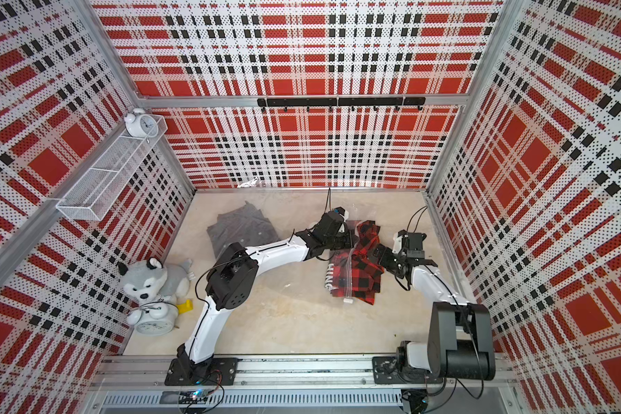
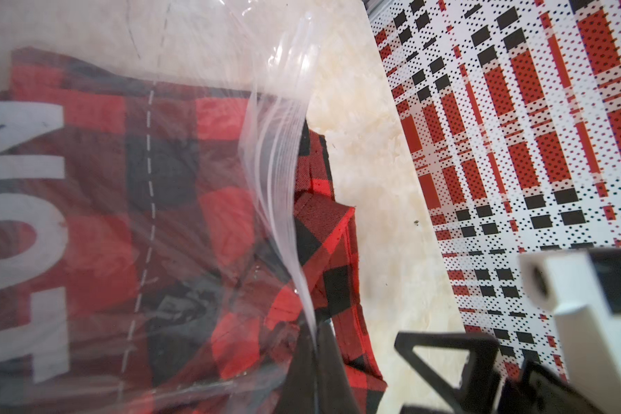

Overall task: Place the folded shirt into the vacuum bag
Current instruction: Place the shirt in the vacuum bag.

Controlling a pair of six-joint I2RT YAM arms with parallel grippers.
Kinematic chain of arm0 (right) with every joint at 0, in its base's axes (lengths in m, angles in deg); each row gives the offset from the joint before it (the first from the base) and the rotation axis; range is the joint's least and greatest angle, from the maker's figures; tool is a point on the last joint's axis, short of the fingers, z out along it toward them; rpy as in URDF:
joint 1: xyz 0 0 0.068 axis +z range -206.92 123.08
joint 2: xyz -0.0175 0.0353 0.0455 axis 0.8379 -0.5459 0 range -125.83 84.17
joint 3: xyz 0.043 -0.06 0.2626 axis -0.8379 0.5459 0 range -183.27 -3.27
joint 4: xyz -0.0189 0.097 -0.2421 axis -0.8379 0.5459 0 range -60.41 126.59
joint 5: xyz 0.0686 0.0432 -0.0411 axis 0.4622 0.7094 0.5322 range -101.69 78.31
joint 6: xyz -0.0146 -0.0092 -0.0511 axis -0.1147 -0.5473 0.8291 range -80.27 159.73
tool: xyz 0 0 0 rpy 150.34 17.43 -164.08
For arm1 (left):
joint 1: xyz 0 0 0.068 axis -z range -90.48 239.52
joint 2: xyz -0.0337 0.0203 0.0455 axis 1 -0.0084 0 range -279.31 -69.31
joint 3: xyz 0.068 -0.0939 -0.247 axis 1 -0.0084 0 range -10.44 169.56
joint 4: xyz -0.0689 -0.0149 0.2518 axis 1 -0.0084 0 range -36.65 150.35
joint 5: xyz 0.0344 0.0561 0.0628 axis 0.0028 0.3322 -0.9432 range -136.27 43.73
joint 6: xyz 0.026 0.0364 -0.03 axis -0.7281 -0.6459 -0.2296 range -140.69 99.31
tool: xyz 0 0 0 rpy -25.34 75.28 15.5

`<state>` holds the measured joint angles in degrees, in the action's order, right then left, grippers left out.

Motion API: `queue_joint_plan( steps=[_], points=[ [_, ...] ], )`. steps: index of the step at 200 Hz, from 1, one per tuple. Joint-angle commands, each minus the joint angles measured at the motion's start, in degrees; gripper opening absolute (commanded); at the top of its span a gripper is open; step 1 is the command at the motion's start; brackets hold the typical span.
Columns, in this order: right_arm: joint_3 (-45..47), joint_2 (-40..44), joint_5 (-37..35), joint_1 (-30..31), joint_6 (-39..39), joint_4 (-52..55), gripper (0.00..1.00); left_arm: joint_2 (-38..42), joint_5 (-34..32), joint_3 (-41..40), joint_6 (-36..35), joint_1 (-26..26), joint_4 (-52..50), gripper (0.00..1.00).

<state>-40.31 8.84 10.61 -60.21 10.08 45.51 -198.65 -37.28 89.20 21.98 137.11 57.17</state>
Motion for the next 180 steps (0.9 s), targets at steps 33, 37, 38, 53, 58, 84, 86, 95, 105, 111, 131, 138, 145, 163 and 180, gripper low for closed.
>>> queue_joint_plan(
  steps=[33,37,38,53,58,84,86,95,105,111,131,138,145,163,180],
  points=[
    [11.05,12.7,2.74,2.45,-1.63,6.72,0.9,1.37,-0.12,0.79,-1.36,-0.44,1.76,0.0],
    [11.6,13.02,3.14,2.62,-1.64,6.66,0.88,1.33,-0.04,0.84,-1.34,-0.44,1.77,0.0],
    [11.8,13.11,3.21,2.65,-1.64,6.58,0.88,1.3,-0.03,0.83,-1.36,-0.46,1.77,0.0],
    [14.62,14.09,4.5,4.08,-5.52,3.82,0.86,1.41,-0.03,0.77,-1.37,-0.45,1.9,0.0],
    [15.28,14.09,4.29,4.54,-6.1,3.2,0.85,1.48,-0.05,0.67,-1.35,-0.4,1.94,0.0],
    [17.95,11.73,5.29,6.49,-8.68,-3.0,0.73,1.77,0.06,0.25,-1.28,-0.24,2.39,0.0],
    [18.09,11.4,5.42,6.64,-8.78,-3.6,0.72,1.73,0.06,0.24,-1.28,-0.23,2.39,0.0],
    [18.25,10.03,5.89,7.1,-9.31,-5.78,0.66,1.58,0.15,0.13,-1.19,-0.1,2.39,0.0],
    [18.3,8.75,6.45,7.63,-9.78,-7.82,0.57,1.63,0.23,0.13,-1.11,0.02,2.4,0.0],
    [18.23,8.14,6.78,7.77,-10.1,-9.04,0.5,1.69,0.19,0.08,-1.11,-0.01,2.48,0.0],
    [17.89,8.19,8.53,8.37,-11.25,-11.83,0.31,1.81,0.17,-0.27,-1.02,0.3,2.63,0.0],
    [17.64,8.94,9.18,8.71,-11.61,-12.46,0.27,1.9,0.21,-0.36,-1.02,0.37,2.73,0.0],
    [17.25,9.82,9.93,9.15,-12.04,-13.09,0.25,2.03,0.07,-0.45,-0.95,0.48,2.74,0.0],
    [16.41,12.01,12.08,9.94,-13.5,-14.75,0.22,2.16,0.02,-0.6,-0.92,0.57,2.82,0.0],
    [15.61,12.45,14.05,9.97,-15.07,-16.65,0.21,2.18,0.06,-0.57,-0.84,0.55,2.8,0.0]
  ],
)
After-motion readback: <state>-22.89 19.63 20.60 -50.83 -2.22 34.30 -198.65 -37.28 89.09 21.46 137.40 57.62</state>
